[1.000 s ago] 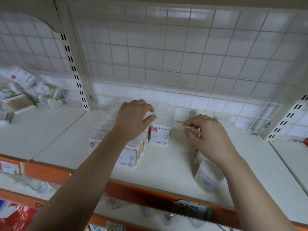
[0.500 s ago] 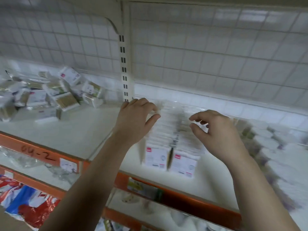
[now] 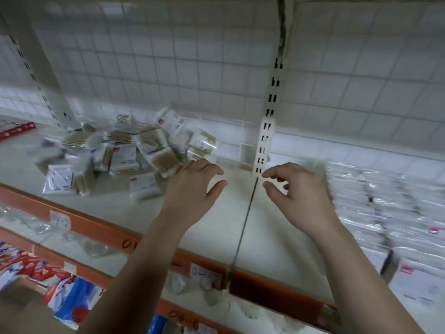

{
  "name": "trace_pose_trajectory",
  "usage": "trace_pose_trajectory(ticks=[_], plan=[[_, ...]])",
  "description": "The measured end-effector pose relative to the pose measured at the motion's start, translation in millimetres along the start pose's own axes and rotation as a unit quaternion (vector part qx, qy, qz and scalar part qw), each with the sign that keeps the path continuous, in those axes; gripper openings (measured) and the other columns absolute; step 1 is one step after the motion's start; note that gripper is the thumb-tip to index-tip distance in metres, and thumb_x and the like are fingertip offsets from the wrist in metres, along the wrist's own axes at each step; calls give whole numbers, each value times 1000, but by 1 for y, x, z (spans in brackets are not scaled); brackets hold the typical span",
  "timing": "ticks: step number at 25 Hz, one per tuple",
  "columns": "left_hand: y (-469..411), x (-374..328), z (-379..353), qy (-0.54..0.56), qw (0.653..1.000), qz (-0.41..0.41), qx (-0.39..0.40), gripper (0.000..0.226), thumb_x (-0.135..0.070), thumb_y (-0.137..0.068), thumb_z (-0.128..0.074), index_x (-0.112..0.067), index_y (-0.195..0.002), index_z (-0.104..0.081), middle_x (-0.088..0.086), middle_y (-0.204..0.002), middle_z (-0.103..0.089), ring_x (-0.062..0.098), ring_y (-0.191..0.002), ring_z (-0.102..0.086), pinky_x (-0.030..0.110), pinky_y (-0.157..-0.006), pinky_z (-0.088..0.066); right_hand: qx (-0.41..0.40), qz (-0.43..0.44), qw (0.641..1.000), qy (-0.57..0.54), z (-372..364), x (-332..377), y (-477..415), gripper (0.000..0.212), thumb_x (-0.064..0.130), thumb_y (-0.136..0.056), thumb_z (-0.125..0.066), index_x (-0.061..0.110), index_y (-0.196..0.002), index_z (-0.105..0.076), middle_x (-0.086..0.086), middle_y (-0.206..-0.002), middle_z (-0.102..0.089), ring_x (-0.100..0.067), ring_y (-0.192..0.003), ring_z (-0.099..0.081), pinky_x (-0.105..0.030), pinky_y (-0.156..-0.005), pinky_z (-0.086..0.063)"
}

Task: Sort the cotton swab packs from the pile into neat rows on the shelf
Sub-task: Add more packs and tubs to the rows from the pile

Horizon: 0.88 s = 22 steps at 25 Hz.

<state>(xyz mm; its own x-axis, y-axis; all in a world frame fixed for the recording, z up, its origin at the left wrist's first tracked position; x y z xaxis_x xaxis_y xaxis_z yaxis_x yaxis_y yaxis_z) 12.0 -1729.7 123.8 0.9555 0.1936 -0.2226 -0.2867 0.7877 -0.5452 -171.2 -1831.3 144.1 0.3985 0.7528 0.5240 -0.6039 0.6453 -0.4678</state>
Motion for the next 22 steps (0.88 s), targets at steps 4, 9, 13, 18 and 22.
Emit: trace_pose_trajectory(ticks=[4, 9, 13, 18, 22], plan=[[3, 47, 4, 3, 1000, 23, 12, 40, -52, -88, -42, -26, -106, -66, -6, -105, -63, 21, -100, -58, 38, -89, -41, 17, -20, 1000, -3, -44, 16, -27, 18, 21, -86, -62, 24, -103, -67, 5, -100, -62, -11, -87, -55, -25, -81, -46], [3, 81, 5, -5, 999, 34, 23, 33, -46, -90, -48, -26, -109, -65, -5, -109, -63, 20, -103, -57, 34, -87, -35, 34, -20, 999, -21, -89, 22, -64, 24, 20, -84, -64, 23, -108, -65, 3, -107, -59, -10, -94, -54, -28, -80, -47], [3, 99, 3, -5, 999, 36, 23, 36, -49, -90, -44, -27, -108, -65, -7, -110, -62, 18, -103, -57, 32, -84, -32, 32, 9, 999, -10, -119, 26, -102, 30, 19, -82, -66, 21, -111, -65, 2, -114, -60, -12, -101, -54, -25, -80, -42], [1, 115, 2, 1, 999, 39, -1, 39, -51, -86, -40, -28, -102, -67, -9, -103, -64, 17, -92, -60, 31, -79, -33, 24, 1, 999, 24, -152, 24, -145, 43, 25, -82, -67, 20, -123, -58, -1, -120, -55, -22, -114, -49, -31, -89, -43], [-8, 128, -3, 6, 999, 44, 3, 40, -52, -87, -39, -29, -104, -66, -10, -105, -64, 17, -96, -59, 31, -81, -32, 16, -18, 998, 62, -171, 21, -164, 54, 30, -80, -70, 20, -129, -49, 0, -127, -51, -24, -118, -41, -35, -84, -43]])
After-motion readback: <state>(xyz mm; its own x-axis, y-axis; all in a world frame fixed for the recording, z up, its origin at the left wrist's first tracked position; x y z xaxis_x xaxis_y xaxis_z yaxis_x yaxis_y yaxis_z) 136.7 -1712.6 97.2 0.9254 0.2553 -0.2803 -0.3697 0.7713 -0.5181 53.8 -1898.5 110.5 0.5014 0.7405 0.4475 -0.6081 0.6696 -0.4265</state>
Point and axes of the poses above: each hand's wrist, its own y-axis away from the middle knuckle, its own z-axis out of the back of the hand, x = y × z, the point moved 4 cm from there along -y, towards the middle knuckle
